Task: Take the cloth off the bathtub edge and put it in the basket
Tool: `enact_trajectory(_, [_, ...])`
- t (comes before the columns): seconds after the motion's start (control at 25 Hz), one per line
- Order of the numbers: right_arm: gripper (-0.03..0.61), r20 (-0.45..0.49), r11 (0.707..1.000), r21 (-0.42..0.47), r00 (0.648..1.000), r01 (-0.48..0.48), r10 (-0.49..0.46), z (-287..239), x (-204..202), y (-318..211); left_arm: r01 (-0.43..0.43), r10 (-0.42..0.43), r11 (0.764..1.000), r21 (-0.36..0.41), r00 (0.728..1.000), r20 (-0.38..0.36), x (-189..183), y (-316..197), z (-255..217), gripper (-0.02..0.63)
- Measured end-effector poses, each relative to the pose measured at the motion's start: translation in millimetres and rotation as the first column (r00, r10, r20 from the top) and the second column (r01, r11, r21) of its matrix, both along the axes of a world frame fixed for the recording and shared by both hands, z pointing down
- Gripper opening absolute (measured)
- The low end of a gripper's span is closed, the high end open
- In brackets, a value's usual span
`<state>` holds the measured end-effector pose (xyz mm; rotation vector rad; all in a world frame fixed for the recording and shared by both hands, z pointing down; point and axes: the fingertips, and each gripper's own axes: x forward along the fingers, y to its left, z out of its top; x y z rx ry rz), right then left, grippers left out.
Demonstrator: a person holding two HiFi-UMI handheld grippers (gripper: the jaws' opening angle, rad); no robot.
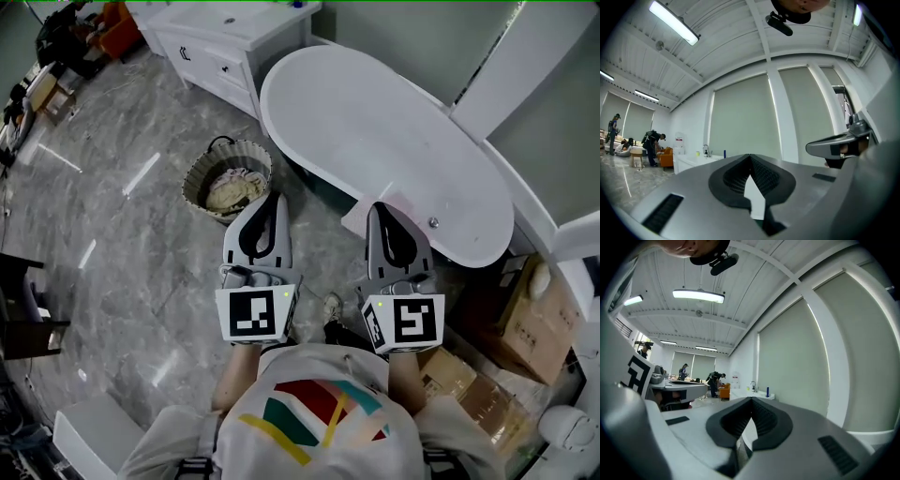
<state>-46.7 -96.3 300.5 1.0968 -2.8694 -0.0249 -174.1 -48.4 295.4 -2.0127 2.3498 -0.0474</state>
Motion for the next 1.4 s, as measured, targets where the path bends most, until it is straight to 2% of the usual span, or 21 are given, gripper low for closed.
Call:
enact_trajectory(0.36, [0.011,0.015,0.983,-0.018,0.983,-0.184,0.184,6.4,97.8,-72.6,-0.125,0.125,0.992,-0.013,0.992,0.022,68.5,-92.6,7.8,0.017])
enact_trajectory(0.48, [0.011,0.024,0.966,-0.033,0.966,-0.257,0.257,6.3,121.7,-88.8,-0.186,0.187,0.982,-0.021,0.982,0.026,86.4,-117.3,6.1,0.018])
enact_trajectory(0.68, [0.011,0.03,0.926,-0.036,0.926,-0.376,0.377,5.7,152.0,-107.7,-0.302,0.302,0.953,-0.008,0.952,0.057,113.8,-150.5,-3.8,0.018])
enact_trajectory(0.88, [0.011,0.021,0.904,-0.028,0.904,-0.427,0.428,6.3,169.1,-119.3,-0.364,0.364,0.931,-0.009,0.929,0.061,133.1,-172.8,-1.9,0.018])
enact_trajectory(1.08, [0.012,0.017,0.895,-0.039,0.895,-0.445,0.446,13.3,175.6,-131.8,-0.41,0.412,0.911,-0.039,0.909,0.056,142.2,-190.7,12.5,0.018])
enact_trajectory(1.2, [0.014,0.009,0.892,-0.069,0.894,-0.446,0.448,27.3,180.3,-149.1,-0.449,0.45,0.893,-0.035,0.893,0.029,153.2,-208.8,25.1,0.018])
enact_trajectory(1.28, [0.018,0.002,0.887,-0.106,0.892,-0.45,0.453,45.5,184.3,-163.5,-0.474,0.476,0.877,-0.081,0.879,0.006,157.9,-220.8,49.6,0.02])
enact_trajectory(1.32, [0.042,-0.004,0.886,-0.128,0.894,-0.445,0.448,57.4,185.4,-171.8,-0.483,0.485,0.869,-0.108,0.874,-0.002,159.7,-227.7,65.1,0.022])
enact_trajectory(1.4, [0.144,-0.019,0.886,-0.175,0.901,-0.429,0.433,86.9,186.7,-190.1,-0.494,0.498,0.855,-0.161,0.867,-0.012,163.8,-243.8,100.1,0.062])
